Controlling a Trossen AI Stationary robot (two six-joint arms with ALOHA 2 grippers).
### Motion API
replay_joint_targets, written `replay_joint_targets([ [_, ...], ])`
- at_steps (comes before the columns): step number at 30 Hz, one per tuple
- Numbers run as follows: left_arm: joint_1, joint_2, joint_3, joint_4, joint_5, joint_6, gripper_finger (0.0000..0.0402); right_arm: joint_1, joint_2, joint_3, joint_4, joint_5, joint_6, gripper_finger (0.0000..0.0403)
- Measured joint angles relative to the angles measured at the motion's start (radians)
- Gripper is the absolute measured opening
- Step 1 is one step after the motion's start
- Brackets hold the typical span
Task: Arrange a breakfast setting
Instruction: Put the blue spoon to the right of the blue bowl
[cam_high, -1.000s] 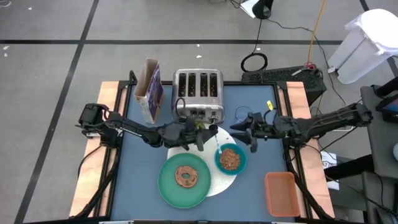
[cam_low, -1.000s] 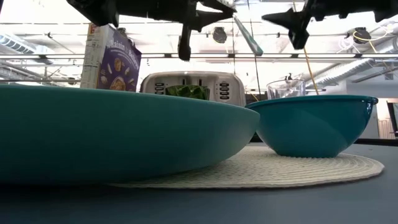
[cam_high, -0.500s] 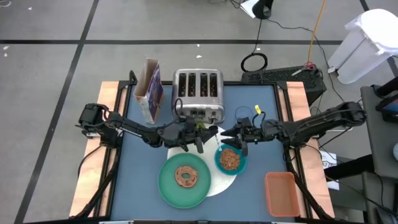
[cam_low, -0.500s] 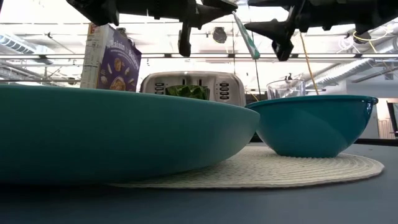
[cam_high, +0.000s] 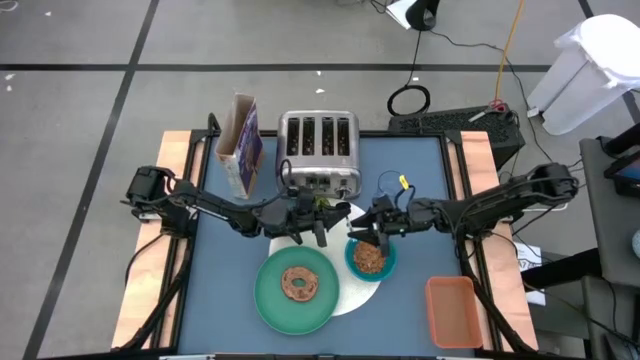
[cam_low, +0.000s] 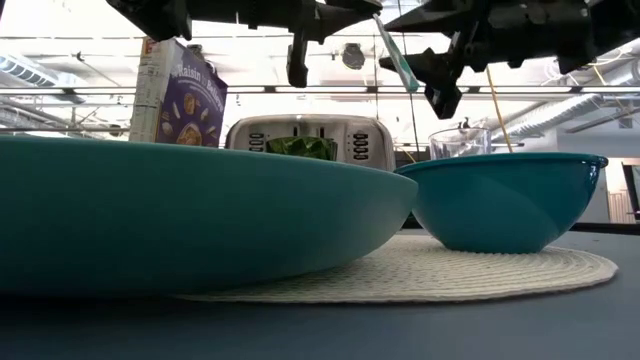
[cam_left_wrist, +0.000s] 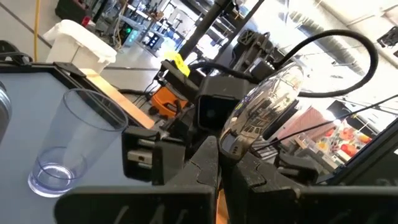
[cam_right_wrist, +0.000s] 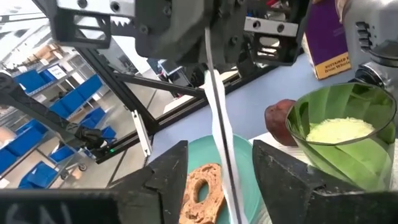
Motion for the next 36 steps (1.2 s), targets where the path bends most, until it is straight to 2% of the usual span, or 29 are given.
replay_joint_targets([
  [17, 0.000, 0.000, 0.000, -0.004, 0.006, -0.011, 0.0008, 0.000, 0.021, 0.000, 0.027, 0.000, -0.037, 0.0023],
  [28, 0.001, 0.000, 0.000, -0.004, 0.005, -0.004, 0.0014, 0.000, 0.021, 0.000, 0.026, 0.000, -0.061, 0.0023],
  [36, 0.002, 0.000, 0.000, -0.002, 0.021, 0.054, 0.0091, 0.000, 0.016, 0.000, 0.018, 0.000, -0.049, 0.0021],
])
